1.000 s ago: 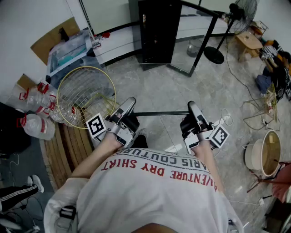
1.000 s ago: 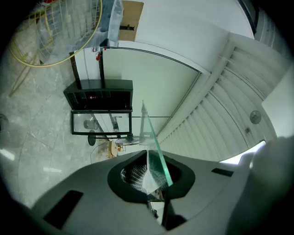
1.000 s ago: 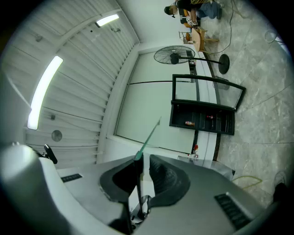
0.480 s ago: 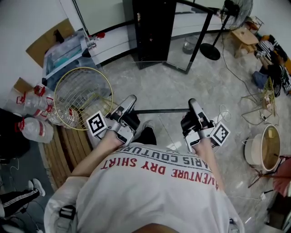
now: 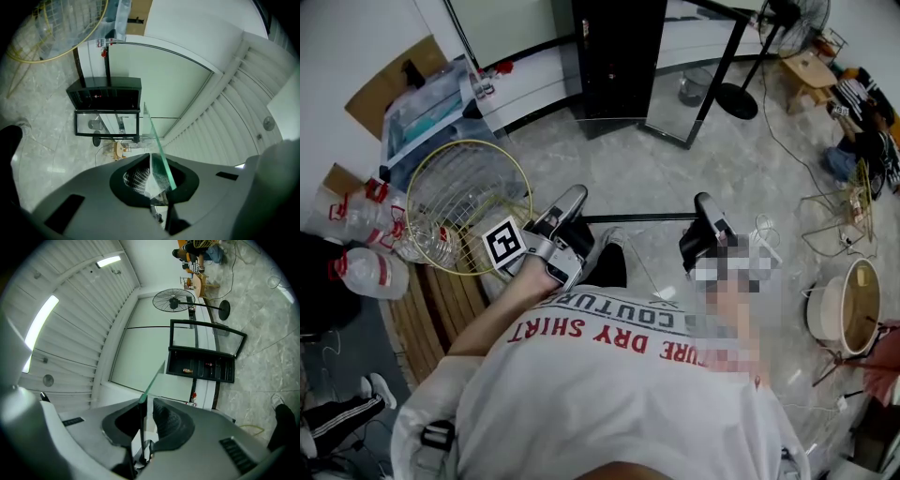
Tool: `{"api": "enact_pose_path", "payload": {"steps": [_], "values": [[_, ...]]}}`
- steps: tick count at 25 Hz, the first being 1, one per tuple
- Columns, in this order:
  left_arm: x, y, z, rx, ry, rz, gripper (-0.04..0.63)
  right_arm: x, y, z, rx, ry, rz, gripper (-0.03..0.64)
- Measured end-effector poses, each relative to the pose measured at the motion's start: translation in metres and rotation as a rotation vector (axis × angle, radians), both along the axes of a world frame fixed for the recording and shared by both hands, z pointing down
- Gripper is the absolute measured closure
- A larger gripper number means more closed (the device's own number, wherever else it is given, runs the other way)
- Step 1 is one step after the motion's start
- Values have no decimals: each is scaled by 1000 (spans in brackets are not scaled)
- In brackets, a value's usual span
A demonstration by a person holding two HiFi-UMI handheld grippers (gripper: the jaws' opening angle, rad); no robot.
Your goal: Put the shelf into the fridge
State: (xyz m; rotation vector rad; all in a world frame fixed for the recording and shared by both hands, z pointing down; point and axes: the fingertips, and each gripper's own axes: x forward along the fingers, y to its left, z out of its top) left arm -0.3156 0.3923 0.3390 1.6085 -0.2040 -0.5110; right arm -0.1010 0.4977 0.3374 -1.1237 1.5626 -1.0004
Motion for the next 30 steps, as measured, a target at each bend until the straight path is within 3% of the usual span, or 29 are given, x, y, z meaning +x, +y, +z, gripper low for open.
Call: {"api": "enact_pose_path", "payload": {"steps": [8, 24, 30], "values": [[29, -76, 16, -23, -7, 5, 552, 27, -77, 19, -40, -1, -2, 569], [128, -306, 25, -59, -48, 9, 552, 125, -308, 35, -105, -25, -1, 571], [152, -357, 30, -68, -53, 12, 552, 149, -359, 39, -108, -33, 12, 569]]}}
